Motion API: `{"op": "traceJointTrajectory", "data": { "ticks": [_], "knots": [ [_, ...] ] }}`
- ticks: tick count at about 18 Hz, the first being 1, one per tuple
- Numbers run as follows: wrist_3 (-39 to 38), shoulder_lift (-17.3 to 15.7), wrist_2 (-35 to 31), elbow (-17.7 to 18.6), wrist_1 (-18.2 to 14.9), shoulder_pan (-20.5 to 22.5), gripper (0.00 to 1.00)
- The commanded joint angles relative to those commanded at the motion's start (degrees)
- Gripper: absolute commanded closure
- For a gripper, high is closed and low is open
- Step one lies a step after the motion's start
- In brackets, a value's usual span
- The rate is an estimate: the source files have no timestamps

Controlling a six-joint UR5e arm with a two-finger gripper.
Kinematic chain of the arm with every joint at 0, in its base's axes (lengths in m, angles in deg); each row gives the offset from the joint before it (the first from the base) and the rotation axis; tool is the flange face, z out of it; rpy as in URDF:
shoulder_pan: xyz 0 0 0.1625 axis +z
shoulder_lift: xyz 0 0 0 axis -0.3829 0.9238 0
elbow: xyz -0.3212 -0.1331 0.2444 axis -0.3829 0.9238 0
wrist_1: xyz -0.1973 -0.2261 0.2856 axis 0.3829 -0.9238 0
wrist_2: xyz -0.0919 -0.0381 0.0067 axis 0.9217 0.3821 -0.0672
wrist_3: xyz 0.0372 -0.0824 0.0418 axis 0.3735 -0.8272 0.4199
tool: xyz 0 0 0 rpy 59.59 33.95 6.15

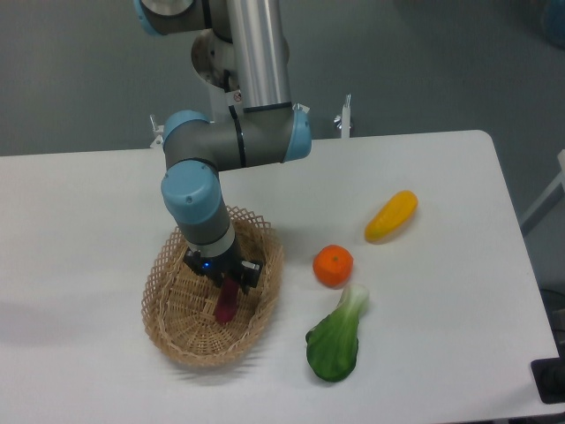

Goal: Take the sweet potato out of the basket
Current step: 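Close the gripper on the purple sweet potato, then lift the sweet potato out of the basket and carry it beside the pepper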

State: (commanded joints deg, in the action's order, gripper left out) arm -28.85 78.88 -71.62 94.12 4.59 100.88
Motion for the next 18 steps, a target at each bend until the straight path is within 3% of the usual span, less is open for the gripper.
{"op": "traceJointTrajectory", "data": {
  "ticks": [5, 10, 14, 18],
  "knots": [
    [0.96, -1.14, 0.00, -0.18, -0.09, 0.09, 0.82],
    [6.76, -4.21, 0.09, -4.21, -1.40, 1.49, 0.82],
    [12.81, -5.45, 0.53, -7.90, -2.45, 6.84, 0.82],
    [22.38, -6.68, 3.68, -11.77, -6.76, 15.80, 0.82]
  ]
}}
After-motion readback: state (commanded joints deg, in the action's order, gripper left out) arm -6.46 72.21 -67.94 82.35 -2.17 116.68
